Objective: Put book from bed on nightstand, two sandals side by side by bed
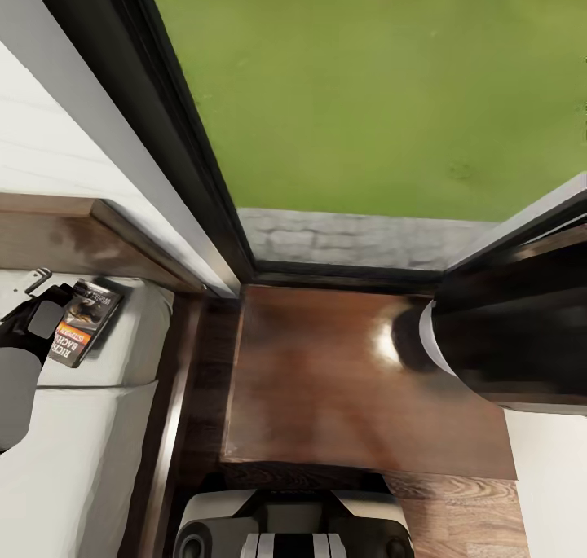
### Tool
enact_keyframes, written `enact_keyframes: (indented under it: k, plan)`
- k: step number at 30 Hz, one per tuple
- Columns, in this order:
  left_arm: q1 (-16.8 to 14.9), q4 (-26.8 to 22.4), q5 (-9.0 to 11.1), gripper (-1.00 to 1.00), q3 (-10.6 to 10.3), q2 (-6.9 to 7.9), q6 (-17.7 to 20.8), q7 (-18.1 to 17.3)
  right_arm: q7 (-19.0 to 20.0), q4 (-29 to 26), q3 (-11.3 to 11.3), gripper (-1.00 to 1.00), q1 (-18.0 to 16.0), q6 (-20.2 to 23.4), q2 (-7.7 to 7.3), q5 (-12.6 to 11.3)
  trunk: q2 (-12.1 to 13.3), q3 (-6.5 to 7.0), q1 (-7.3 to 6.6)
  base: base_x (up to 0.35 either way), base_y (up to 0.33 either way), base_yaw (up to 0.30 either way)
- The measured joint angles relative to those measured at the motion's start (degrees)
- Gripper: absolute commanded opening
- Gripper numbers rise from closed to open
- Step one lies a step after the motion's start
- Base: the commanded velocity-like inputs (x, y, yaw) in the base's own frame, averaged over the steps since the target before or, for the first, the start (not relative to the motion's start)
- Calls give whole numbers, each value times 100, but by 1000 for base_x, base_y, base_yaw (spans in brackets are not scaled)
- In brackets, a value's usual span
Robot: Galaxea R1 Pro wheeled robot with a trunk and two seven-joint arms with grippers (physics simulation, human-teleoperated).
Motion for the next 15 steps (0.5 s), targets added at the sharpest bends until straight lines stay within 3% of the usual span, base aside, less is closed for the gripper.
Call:
enact_keyframes:
  k: [5,15]
  plan:
    - [0,-1,2,100,-4,0,4,3,0,1,0,100,0,-1,1,0,0,0,0,0,-107,0]
    - [-1,-2,18,100,-10,-1,4,-6,0,1,0,100,0,0,1,0,0,0,0,0,-11,0]
